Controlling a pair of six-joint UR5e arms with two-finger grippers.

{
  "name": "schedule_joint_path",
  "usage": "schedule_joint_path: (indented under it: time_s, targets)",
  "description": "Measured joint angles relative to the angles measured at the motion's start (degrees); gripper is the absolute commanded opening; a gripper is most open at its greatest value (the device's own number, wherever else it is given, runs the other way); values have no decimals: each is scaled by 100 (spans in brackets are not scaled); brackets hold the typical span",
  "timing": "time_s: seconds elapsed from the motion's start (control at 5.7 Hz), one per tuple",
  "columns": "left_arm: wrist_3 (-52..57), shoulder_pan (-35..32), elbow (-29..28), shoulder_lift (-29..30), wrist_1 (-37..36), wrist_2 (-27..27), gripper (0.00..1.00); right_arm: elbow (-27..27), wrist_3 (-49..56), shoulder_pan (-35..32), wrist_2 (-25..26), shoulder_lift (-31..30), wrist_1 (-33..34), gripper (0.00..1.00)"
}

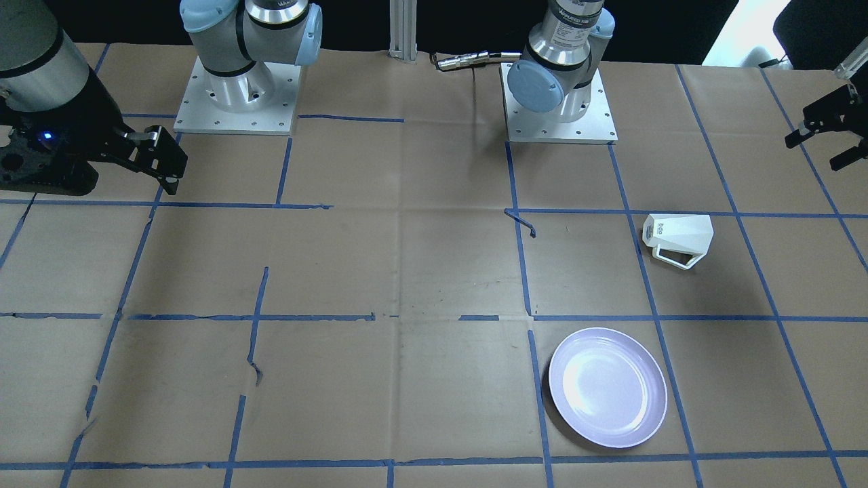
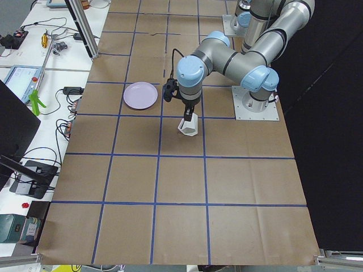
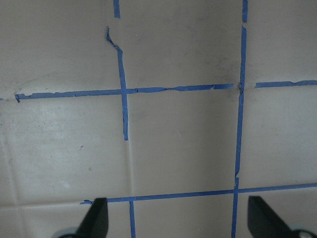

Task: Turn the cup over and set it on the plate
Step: 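Lower the left gripper and grasp the white mug lying on its side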

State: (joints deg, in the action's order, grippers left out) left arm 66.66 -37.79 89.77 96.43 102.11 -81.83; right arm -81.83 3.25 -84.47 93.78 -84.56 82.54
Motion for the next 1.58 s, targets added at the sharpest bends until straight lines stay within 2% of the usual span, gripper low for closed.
schedule_joint_path:
  time_s: [0.53, 0.88, 1.23, 1.58]
  targets:
    - [1271, 595, -33, 1690, 553, 1134, 99, 0, 0, 0, 0, 0, 5, 100]
    - [1953, 698, -42, 2488, 1242, 1707, 99, 0, 0, 0, 0, 0, 0, 100]
    - [2433, 858, -67, 3112, 1553, 1845, 99, 0, 0, 0, 0, 0, 0, 100]
    - [2505, 998, -59, 3432, 2071, 1983, 99, 0, 0, 0, 0, 0, -1, 100]
